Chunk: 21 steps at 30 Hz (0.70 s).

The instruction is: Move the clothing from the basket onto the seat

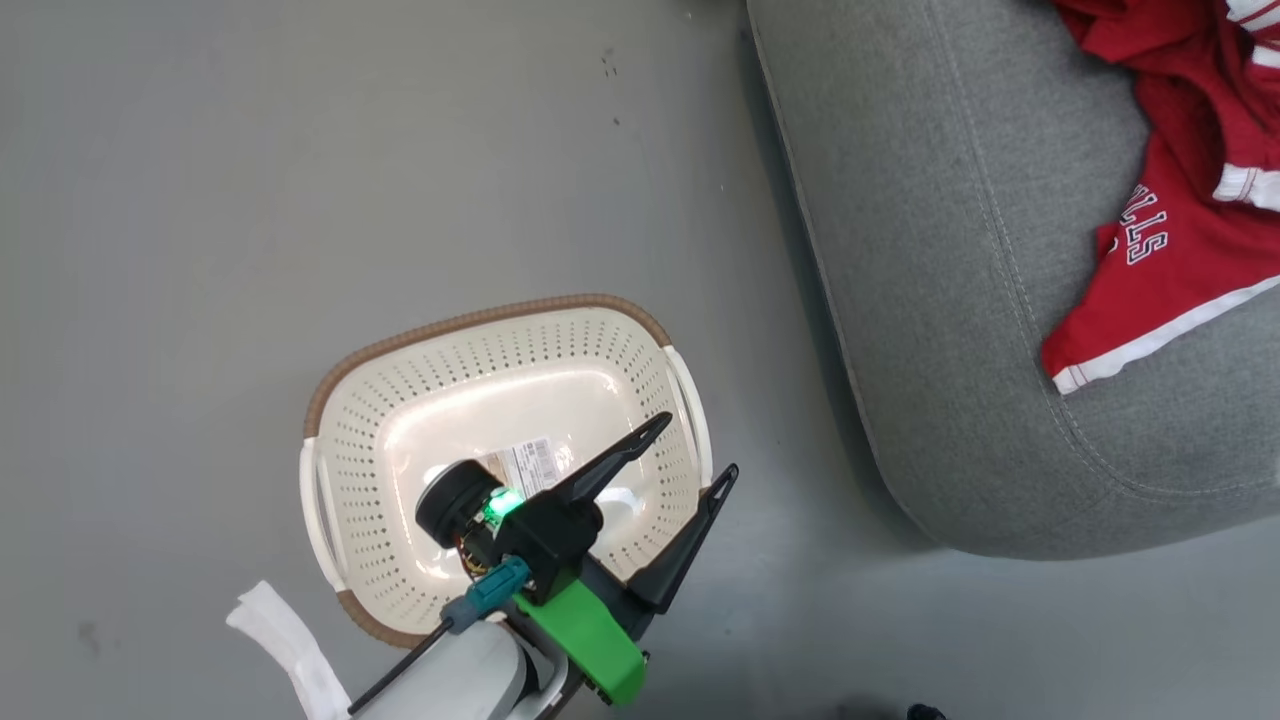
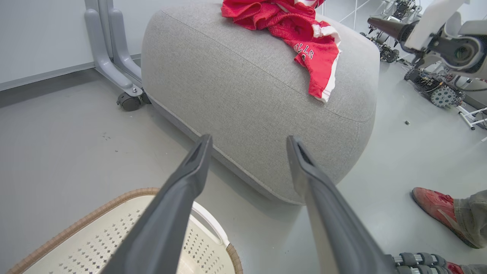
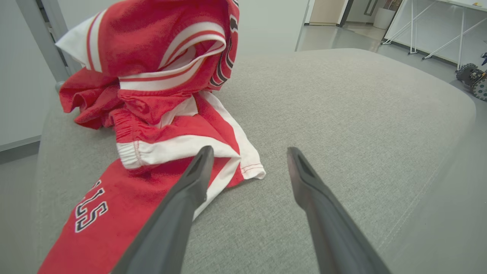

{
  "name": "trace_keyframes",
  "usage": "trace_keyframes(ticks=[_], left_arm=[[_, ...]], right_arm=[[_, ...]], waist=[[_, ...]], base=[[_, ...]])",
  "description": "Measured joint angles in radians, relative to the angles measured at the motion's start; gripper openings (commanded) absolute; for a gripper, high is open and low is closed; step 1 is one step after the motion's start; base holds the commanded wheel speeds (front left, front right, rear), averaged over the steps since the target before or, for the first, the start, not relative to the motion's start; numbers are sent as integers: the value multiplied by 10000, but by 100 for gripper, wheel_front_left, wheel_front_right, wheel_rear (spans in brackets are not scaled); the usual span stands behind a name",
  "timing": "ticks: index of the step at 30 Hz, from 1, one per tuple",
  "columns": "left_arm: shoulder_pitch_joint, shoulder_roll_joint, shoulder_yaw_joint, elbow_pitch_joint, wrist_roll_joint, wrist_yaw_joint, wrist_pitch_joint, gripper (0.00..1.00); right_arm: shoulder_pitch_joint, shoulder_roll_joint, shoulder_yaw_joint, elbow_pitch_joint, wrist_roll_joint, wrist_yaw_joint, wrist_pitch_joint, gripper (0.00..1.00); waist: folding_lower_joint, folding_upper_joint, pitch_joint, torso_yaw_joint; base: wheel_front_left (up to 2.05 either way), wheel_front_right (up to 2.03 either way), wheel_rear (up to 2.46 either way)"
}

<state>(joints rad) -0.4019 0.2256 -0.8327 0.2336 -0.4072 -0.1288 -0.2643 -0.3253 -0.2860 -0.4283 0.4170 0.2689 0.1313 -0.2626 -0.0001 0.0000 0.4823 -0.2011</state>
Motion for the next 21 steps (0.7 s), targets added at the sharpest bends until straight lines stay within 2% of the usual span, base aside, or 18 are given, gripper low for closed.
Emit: trace_keyframes(ticks=[5,8,10,15,17,21], left_arm=[[910,-401,965,376,48,2,0,100],[1637,-830,1883,616,190,109,-6,100],[2182,-1037,2610,779,353,334,-4,100],[3197,-1440,4765,529,489,859,-6,100],[3567,-1555,5553,249,594,938,-6,100],[4055,-1697,6688,-349,997,945,-6,100]], right_arm=[[1192,779,1839,-583,-38,2,0,100],[1732,1381,2746,-863,213,2,0,100],[2118,1662,3450,-1012,259,2,0,100],[2754,1812,4840,-1327,234,2,-2,100],[2881,1779,5379,-1511,219,2,0,100],[3050,1699,5799,-2050,69,2,0,100]], waist=[[0,0,-918,236],[0,0,-1492,432],[0,0,-1907,589],[0,0,-2848,980],[0,0,-3240,1151],[0,0,-3881,1453]], base=[[0,0,0],[0,0,0],[0,0,0],[0,0,0],[0,0,0],[0,0,0]])
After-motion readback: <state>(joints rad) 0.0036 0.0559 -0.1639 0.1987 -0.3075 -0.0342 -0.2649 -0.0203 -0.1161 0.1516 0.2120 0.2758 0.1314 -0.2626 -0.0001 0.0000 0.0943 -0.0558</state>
